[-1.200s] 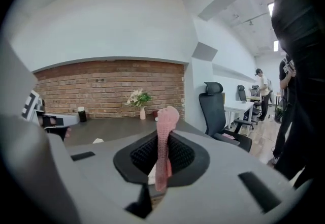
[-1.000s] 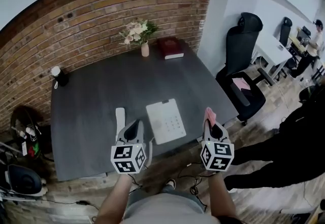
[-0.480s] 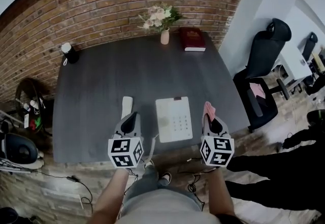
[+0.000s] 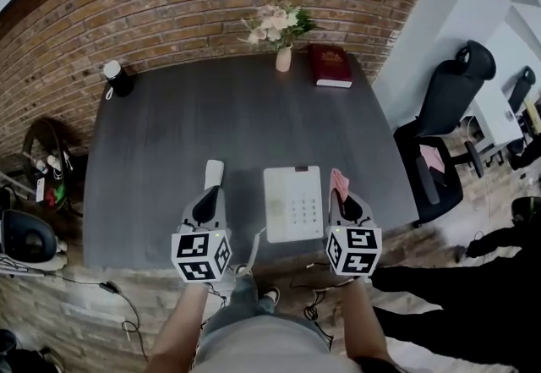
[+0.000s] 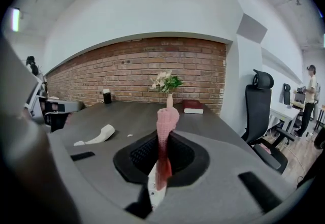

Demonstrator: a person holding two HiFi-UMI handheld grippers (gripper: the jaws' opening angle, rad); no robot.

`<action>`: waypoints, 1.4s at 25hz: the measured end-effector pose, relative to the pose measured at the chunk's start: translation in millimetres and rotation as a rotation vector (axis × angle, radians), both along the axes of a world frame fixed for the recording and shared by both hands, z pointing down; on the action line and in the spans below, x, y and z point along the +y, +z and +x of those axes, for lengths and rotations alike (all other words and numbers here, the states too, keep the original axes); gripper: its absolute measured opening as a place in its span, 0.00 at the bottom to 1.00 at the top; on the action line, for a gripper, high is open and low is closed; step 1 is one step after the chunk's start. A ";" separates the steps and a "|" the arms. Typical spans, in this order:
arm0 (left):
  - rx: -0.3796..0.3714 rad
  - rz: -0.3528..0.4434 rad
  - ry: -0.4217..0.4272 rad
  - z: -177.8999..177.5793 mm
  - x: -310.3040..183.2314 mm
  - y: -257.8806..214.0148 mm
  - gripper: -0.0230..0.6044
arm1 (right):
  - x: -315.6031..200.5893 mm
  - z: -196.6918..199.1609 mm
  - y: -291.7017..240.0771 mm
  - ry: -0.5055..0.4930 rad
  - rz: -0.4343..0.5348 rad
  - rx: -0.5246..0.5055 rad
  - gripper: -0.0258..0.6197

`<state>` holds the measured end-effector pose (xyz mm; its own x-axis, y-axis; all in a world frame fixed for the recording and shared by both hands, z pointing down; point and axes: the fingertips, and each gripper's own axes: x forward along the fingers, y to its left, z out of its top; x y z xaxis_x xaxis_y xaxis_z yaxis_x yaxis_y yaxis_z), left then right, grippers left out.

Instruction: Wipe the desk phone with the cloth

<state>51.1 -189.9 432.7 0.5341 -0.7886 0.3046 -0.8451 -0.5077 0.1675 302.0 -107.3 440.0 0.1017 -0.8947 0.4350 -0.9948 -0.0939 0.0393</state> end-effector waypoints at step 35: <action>0.027 -0.125 -0.297 -118.9 8.1 72.0 0.04 | -82.8 -96.9 64.2 -0.611 -0.293 0.569 0.08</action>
